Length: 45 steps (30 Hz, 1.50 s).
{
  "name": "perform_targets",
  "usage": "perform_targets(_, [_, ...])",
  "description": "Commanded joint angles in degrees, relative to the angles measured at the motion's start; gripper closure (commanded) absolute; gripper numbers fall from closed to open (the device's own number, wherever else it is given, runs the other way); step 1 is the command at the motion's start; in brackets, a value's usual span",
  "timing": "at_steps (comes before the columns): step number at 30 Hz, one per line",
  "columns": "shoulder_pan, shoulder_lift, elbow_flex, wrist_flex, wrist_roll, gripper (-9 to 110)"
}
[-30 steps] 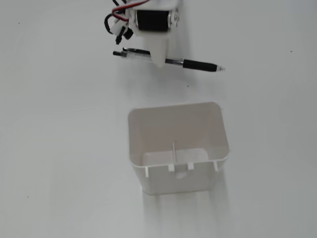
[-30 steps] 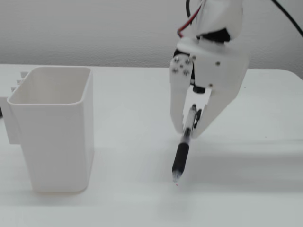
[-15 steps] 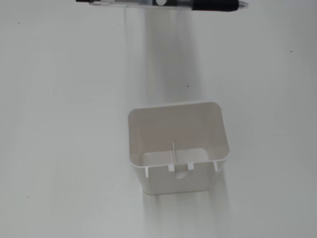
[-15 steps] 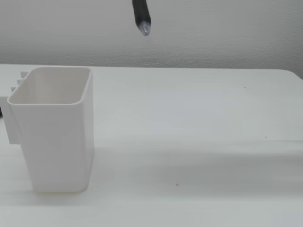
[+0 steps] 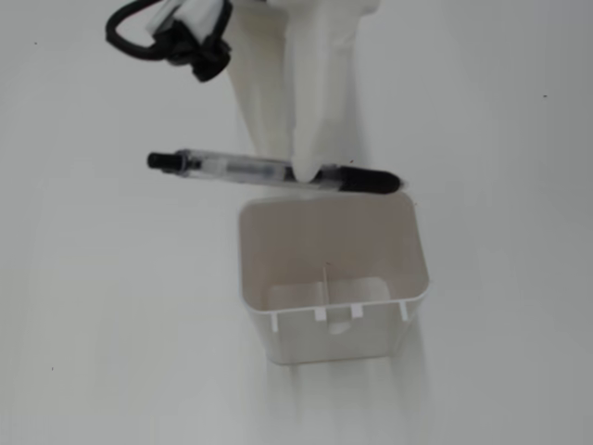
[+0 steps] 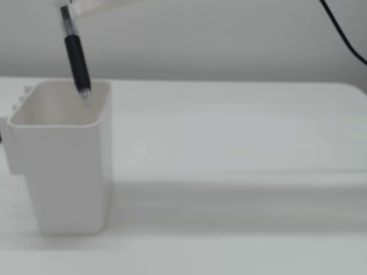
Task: Pick up the pen and put it in the pen holder.
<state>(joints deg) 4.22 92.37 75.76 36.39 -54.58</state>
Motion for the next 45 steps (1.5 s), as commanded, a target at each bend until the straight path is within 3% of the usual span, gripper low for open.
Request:
perform_targets(1, [1.67,-0.53,-2.64,-5.45,-2.55,102])
perform_targets(9, [3.52,-1.41,-1.93,-11.25,-10.28,102])
perform_targets(25, [2.55,-1.05,1.85,-2.9,-9.84,102])
perform_targets(45, [0.44,13.27,8.26,0.0,-6.59,94])
